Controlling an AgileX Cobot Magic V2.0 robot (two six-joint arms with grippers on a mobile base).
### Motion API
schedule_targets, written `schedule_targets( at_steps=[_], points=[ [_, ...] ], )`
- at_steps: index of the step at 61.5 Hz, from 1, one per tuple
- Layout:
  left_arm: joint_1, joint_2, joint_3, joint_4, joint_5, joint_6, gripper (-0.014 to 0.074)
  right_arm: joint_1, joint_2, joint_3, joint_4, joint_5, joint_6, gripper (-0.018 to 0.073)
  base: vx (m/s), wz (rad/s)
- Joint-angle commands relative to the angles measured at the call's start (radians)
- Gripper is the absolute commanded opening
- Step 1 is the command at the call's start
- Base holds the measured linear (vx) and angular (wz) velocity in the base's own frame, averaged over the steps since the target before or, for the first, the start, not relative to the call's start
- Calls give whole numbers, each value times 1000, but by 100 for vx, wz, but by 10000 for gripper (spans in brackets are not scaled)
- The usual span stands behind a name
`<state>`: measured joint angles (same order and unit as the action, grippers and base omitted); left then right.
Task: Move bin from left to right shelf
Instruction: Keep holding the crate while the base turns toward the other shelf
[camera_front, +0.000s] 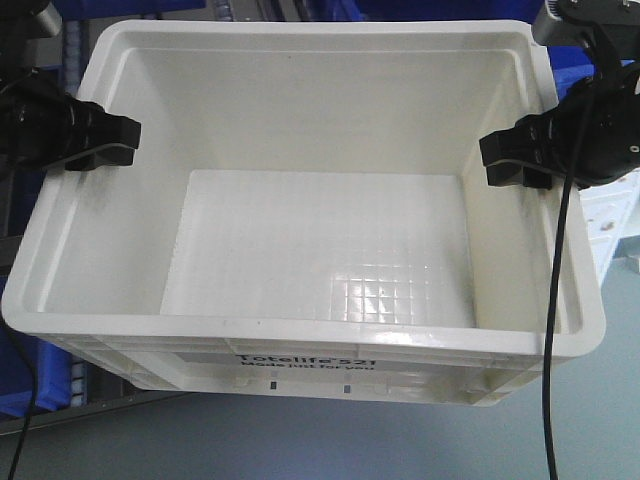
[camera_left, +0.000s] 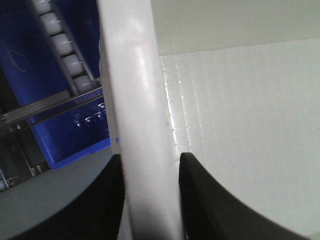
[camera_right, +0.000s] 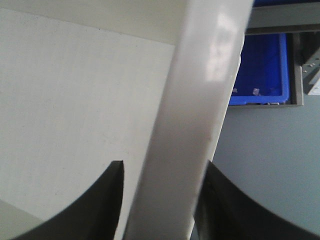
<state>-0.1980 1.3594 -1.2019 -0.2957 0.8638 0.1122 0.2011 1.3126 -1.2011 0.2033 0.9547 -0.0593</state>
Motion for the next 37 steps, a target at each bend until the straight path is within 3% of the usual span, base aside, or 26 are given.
schedule_targets(
  at_steps=[1,37],
  points=[
    [-5,-48,-45,-20,-79,24,-1,-6,-39,-36,-17,-74,-18,-4,6,51],
    [-5,-48,-45,-20,-78,24,-1,-6,-39,-36,-17,-74,-18,-4,8,40]
  ],
)
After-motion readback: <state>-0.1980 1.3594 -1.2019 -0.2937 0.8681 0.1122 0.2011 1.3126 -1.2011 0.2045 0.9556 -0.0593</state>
